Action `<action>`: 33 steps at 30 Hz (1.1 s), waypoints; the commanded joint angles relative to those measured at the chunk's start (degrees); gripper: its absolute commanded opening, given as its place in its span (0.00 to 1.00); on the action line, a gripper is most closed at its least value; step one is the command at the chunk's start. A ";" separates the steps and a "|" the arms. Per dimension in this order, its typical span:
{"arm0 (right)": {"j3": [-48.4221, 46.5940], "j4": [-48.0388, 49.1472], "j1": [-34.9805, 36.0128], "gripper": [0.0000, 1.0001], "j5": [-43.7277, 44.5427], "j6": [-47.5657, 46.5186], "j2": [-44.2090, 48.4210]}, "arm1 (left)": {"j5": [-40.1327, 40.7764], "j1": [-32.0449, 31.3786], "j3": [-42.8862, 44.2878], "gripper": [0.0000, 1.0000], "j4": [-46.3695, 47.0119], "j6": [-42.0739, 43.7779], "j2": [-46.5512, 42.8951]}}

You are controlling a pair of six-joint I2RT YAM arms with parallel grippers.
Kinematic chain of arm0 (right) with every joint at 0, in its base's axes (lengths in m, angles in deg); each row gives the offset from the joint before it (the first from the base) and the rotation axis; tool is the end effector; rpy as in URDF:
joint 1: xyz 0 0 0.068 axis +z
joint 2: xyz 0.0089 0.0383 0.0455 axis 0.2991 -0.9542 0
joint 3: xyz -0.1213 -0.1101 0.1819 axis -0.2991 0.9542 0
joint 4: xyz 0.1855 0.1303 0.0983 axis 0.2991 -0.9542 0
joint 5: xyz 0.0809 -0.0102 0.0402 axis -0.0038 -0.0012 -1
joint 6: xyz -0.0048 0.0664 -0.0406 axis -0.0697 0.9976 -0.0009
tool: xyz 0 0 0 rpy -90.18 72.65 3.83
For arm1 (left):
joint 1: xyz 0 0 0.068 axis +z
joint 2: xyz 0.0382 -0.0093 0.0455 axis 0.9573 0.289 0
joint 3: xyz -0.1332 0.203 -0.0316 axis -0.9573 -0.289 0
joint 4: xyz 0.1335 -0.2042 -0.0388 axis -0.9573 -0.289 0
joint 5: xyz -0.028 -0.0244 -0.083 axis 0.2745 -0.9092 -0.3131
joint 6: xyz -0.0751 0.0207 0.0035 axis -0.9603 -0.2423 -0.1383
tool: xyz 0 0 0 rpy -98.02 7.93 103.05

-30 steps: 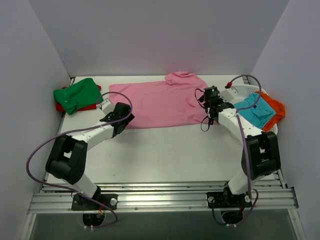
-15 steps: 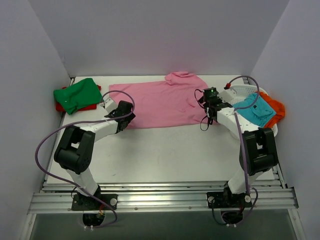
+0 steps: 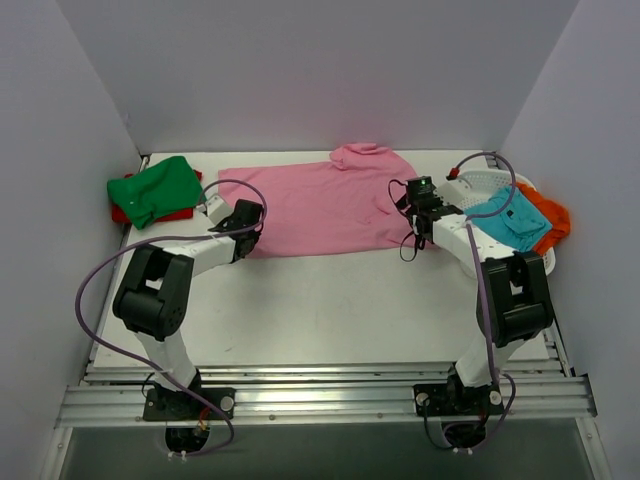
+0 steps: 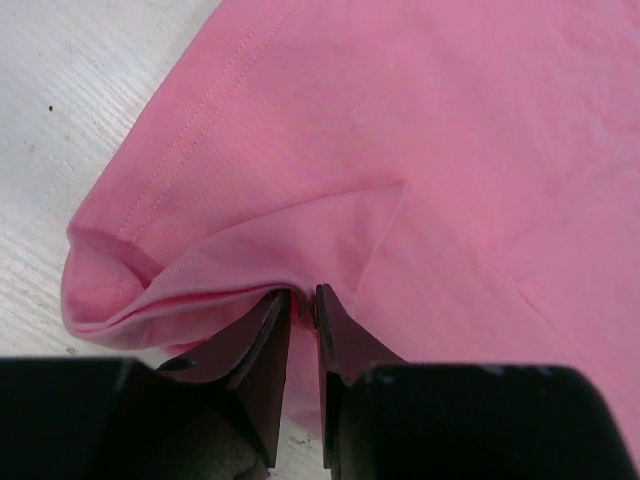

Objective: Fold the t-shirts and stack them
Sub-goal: Fold the tshirt

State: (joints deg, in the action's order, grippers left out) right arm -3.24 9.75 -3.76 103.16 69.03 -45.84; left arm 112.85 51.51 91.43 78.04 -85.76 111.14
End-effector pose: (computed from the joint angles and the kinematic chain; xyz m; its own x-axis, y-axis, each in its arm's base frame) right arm 0.3805 0.0617 0.2001 -0.2106 0.6687 -0.7130 0.5102 0.6974 0.5033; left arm 0.3529 -0.1033 0.1263 -0.3678 -0.6452 -0.6696 -0.6084 0.7116 -0.3515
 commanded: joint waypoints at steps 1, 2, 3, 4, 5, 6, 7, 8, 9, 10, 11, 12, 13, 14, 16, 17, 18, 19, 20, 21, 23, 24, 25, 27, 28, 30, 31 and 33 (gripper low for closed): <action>0.07 -0.32 -0.64 0.84 0.68 -0.66 0.33 | 0.77 0.60 2.65 0.24 1.76 0.36 0.64; -0.02 -0.23 -0.73 0.84 0.68 -0.66 0.25 | 0.77 0.69 2.74 0.14 1.76 0.36 0.73; 0.07 -0.23 -0.73 0.84 0.77 -0.66 0.16 | 0.68 0.77 2.83 0.12 1.67 0.36 1.00; 0.07 -0.32 -0.73 0.84 0.68 -0.57 0.07 | 0.68 0.95 2.92 0.09 1.58 0.27 1.00; 0.16 -0.23 -0.73 0.84 0.68 -0.66 0.07 | 0.68 1.04 2.92 0.06 1.58 0.36 1.00; 0.16 -0.23 -0.73 0.84 0.68 -0.66 -0.02 | 0.68 1.13 2.92 0.04 1.58 0.44 0.91; 0.16 -0.23 -0.73 0.84 0.77 -0.66 -0.02 | 0.68 1.39 2.92 0.02 1.50 0.44 0.82; 0.07 -0.23 -0.73 0.84 0.68 -0.66 -0.10 | 0.68 1.56 2.75 0.02 1.41 0.53 0.74; 0.07 1.42 -0.82 0.84 0.77 -0.57 -0.10 | 0.77 1.74 2.74 0.02 1.41 0.71 0.21; 0.16 1.44 -0.73 0.84 0.68 -0.66 -0.10 | 0.86 2.26 2.66 0.02 1.41 0.62 -0.05; 0.16 1.52 -0.73 0.84 0.68 -0.57 -0.28 | 0.94 2.62 2.48 0.02 1.41 0.71 -0.67; 0.24 1.53 -0.82 0.84 0.77 -0.57 -0.28 | 0.77 2.97 2.39 0.02 1.49 0.97 -0.85; 0.24 1.53 -0.73 0.84 0.51 -0.66 -0.37 | 0.60 3.41 2.31 0.02 1.49 1.06 -1.02; 0.24 1.61 -0.82 0.84 0.50 -0.66 -0.54 | 0.07 4.28 2.30 0.02 1.58 1.15 -1.37; 0.16 1.79 -0.82 0.83 0.33 -0.66 -0.81 | -0.55 5.25 2.30 0.02 1.93 1.32 -1.38; 0.07 1.88 -0.82 0.83 0.33 -0.66 -0.89 | -0.90 6.13 2.22 0.02 2.02 1.32 -1.29; -0.02 1.88 -0.82 0.83 0.24 -0.66 -0.98 | -1.34 6.48 2.22 0.02 2.37 1.50 -1.11; 0.07 1.88 -0.82 0.83 0.24 -0.75 -1.07 | -1.51 6.84 2.22 0.02 2.72 1.59 -1.02; 0.07 1.96 -0.82 0.83 0.24 -0.75 -1.16 | -1.69 7.19 2.30 0.02 2.81 1.67 -0.59; 0.07 2.05 -0.82 0.83 0.24 -0.84 -1.16 | -2.04 7.89 2.39 0.02 3.33 1.94 -0.32; -0.11 2.05 -0.73 0.83 0.33 -0.84 -1.42 | -3.18 8.51 2.92 0.02 4.74 2.29 0.55; -0.11 2.05 -0.82 0.83 0.41 -0.84 -1.42 | -3.62 9.12 3.09 0.02 5.09 2.72 0.91; -0.19 2.14 -0.73 0.83 0.42 -0.92 -1.51 | -4.76 9.39 3.53 0.02 5.19 3.16 1.17; -0.46 2.05 -0.82 0.83 0.68 -0.93 -2.04 | -5.73 10.09 4.23 0.02 8.35 4.13 2.22; -0.72 2.05 -0.82 0.83 0.77 -1.01 -2.13 | -6.52 10.27 5.11 0.02 8.52 4.40 2.66; -0.99 1.88 -0.82 0.83 0.94 -0.93 -2.74 | -7.75 10.97 5.82 0.02 10.28 5.62 3.89; -1.25 1.88 -0.82 0.83 0.94 -1.01 -3.09 | -8.63 11.23 6.52 0.02 10.72 5.72 4.68; -1.60 1.88 -0.90 0.83 1.03 -1.01 -3.53 | -10.12 11.85 7.13 0.02 12.21 6.41 5.48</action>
State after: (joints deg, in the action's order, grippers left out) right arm -3.24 11.91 -4.26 102.87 68.46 -48.58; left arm 105.79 62.17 95.54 84.68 -81.66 115.31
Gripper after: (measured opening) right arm 0.829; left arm 0.037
